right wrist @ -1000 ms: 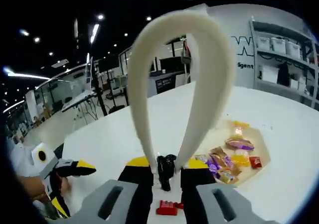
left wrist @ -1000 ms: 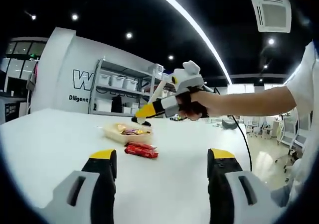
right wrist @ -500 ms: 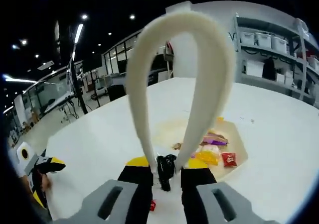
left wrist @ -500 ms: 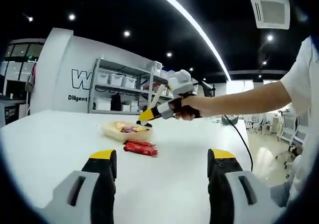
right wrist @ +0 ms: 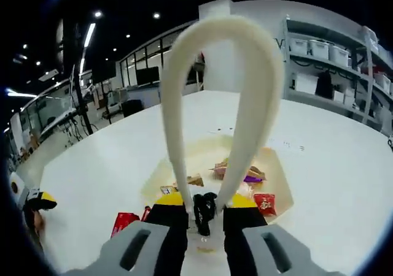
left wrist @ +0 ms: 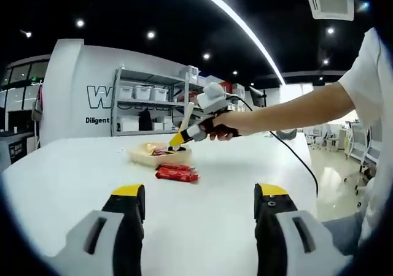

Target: Place the target food into the container with the food tongs after gripping and lifting it, then release it inside without dropping or visibly crushing the food.

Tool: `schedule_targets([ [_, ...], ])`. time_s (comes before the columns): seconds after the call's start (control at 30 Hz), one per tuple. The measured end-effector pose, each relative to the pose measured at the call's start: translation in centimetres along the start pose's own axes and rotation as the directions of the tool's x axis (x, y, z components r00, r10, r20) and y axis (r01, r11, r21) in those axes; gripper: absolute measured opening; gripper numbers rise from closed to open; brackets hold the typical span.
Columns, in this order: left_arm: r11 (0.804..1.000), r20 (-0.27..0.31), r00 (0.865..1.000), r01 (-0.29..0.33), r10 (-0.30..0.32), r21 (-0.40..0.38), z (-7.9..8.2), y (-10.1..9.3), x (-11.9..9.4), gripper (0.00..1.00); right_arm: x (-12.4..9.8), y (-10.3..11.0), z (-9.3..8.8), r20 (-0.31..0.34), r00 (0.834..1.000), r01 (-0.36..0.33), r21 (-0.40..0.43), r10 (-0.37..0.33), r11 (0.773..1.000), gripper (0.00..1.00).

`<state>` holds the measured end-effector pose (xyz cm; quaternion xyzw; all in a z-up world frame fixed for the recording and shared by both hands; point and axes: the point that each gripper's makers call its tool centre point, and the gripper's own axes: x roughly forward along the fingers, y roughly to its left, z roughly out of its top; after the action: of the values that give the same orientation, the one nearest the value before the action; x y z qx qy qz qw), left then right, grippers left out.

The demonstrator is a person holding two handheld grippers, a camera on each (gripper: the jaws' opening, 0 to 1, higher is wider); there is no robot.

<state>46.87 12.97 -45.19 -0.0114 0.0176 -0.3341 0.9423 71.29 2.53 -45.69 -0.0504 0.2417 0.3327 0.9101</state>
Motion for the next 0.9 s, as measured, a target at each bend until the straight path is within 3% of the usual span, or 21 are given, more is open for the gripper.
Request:
schedule_targets([
  [0.13, 1.000, 0.039, 0.999, 0.008, -0.007, -0.025, 0.7, 0.1, -0.3, 0.72, 1.2, -0.4, -0.3, -0.002, 1.000, 0.004, -0.003, -0.004, 1.000, 0.16],
  [0.2, 0.999, 0.047, 0.999, 0.001, 0.002, -0.048, 0.9, 0.3, -0.3, 0.72, 1.6, -1.0, -0.4, -0.007, 1.000, 0.018, -0.066, -0.018, 0.998, 0.16],
  [0.3, 0.999, 0.033, 0.999, 0.006, -0.005, -0.043, 0.6, 0.1, -0.1, 0.73, 1.7, -1.0, -0.2, -0.004, 1.000, 0.012, 0.008, -0.012, 1.000, 0.16],
  [0.43, 0.999, 0.033, 0.999, 0.013, -0.012, -0.041, 0.6, 0.0, -0.1, 0.72, 1.7, -1.0, -0.2, -0.002, 1.000, 0.020, -0.034, -0.020, 0.999, 0.16],
  [0.63, 0.998, 0.054, 0.999, 0.005, -0.002, -0.061, 1.0, 0.4, -0.2, 0.72, 1.3, -0.7, -0.4, -0.009, 1.000, 0.018, -0.035, -0.018, 0.999, 0.17],
  [0.9, 0.996, 0.024, 1.000, -0.003, 0.005, -0.091, 0.4, 0.7, 0.1, 0.70, -0.5, -0.6, 0.2, 0.009, 1.000, 0.021, 0.007, -0.021, 1.000, 0.20],
])
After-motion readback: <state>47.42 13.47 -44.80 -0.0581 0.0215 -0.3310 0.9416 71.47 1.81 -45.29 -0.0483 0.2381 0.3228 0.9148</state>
